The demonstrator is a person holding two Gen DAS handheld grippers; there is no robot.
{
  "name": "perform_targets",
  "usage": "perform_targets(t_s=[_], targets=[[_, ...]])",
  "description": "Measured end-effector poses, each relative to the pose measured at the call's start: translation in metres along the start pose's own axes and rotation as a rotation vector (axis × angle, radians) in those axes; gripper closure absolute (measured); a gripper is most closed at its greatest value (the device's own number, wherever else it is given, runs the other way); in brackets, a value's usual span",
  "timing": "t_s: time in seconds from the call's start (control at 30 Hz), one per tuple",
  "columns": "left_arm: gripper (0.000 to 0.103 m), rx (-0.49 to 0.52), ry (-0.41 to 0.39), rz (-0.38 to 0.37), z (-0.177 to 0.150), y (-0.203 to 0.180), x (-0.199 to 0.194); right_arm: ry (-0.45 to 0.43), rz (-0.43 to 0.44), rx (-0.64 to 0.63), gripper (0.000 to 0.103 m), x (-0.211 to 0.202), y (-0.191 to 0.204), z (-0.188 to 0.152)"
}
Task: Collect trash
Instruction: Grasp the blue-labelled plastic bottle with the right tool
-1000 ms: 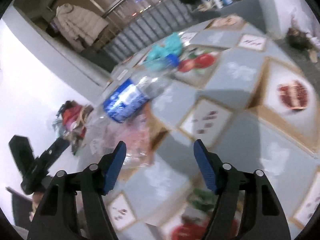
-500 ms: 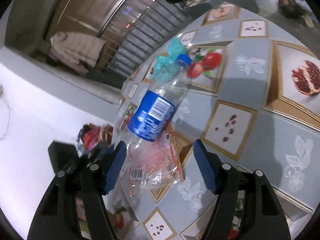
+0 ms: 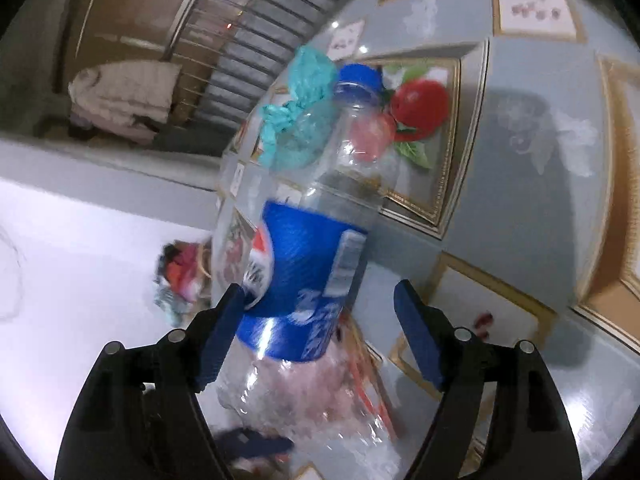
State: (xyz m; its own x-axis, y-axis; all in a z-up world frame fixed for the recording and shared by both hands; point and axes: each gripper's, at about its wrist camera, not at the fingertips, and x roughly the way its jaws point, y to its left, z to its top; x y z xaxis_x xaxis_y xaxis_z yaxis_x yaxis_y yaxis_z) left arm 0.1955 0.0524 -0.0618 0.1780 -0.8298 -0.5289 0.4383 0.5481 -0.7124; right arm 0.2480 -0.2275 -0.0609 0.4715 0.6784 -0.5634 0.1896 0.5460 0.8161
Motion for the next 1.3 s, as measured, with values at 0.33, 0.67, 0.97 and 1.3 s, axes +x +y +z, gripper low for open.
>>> perform_targets(t_s=[0.33,0.67,0.97,1.3], targets=[[0.055,-0.077,-0.102,0.129,-0.047,0.024,-0.055,0.016,0.068,0.09,0.028,0.021,0.001,0.011],[0.055,-0.172,-0.179,0.271,-0.075,0.042,-0.107,0.019,0.036,0.191,0.028,0.038,0.006,0.024],[0.055,-0.149,-0.165,0.294,-0.06,0.03,-0.082,0.042,-0.042,0.127,0.025,0.055,0.03,0.026],[0.054,-0.149,-0.131,0.332,-0.061,0.027,-0.078,0.137,0.067,0.106,0.043,0.02,0.004,0.031]])
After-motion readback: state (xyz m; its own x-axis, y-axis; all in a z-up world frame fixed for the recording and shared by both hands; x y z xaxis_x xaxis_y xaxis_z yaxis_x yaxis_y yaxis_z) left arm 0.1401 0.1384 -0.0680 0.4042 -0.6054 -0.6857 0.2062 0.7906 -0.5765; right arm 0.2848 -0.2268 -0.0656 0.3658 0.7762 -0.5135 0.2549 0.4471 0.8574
